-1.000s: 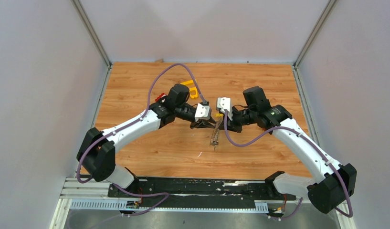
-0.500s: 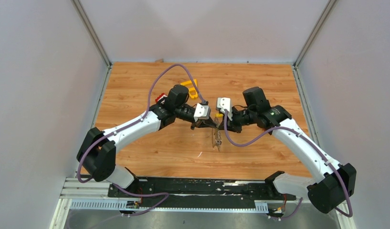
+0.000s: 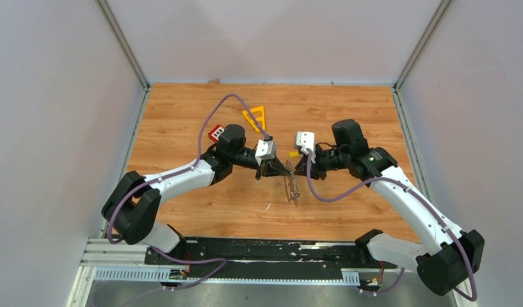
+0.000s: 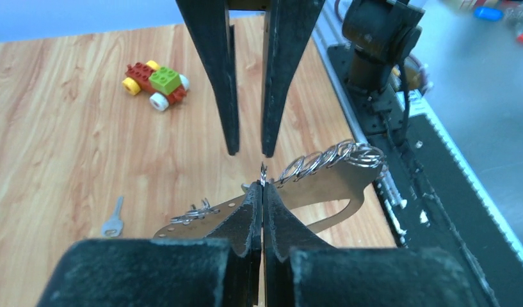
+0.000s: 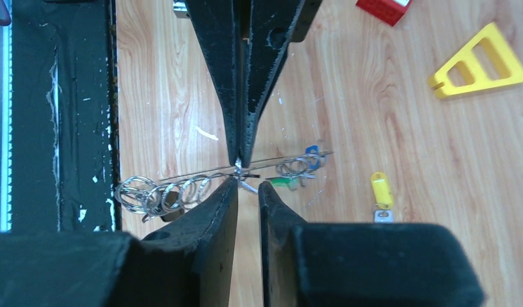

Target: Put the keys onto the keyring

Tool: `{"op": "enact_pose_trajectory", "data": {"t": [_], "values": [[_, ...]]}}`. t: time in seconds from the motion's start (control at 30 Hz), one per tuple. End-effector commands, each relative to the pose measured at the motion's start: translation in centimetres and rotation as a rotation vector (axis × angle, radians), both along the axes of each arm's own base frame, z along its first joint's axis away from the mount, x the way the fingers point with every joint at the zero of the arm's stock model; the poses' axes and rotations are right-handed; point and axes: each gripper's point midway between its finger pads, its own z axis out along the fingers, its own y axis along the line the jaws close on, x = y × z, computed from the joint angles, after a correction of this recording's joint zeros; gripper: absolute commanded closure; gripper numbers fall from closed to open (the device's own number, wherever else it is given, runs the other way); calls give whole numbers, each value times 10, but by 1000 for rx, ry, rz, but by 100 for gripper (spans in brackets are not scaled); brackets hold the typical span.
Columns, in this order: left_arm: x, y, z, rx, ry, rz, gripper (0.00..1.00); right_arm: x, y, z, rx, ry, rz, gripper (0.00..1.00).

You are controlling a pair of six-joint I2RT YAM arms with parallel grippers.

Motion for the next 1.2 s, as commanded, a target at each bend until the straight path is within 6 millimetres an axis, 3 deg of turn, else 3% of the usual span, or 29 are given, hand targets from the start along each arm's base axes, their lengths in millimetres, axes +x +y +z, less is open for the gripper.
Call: {"op": "enact_pose_trajectory", "data": {"t": [0.0,0.3,0.9,1.17], "values": [[-7,0,68,-272,6,-14,100,1,3,22,88,-54,16,78],[-12,4,77,-348,26,-5,100,-4,0,30,129,-39,34,67],[-4,3,58,-361,51,42,100,-16,5,49,177,-27,103,69],[-7,3,56,-355,51,26,100,-10,7,50,179,-25,92,76]]}}
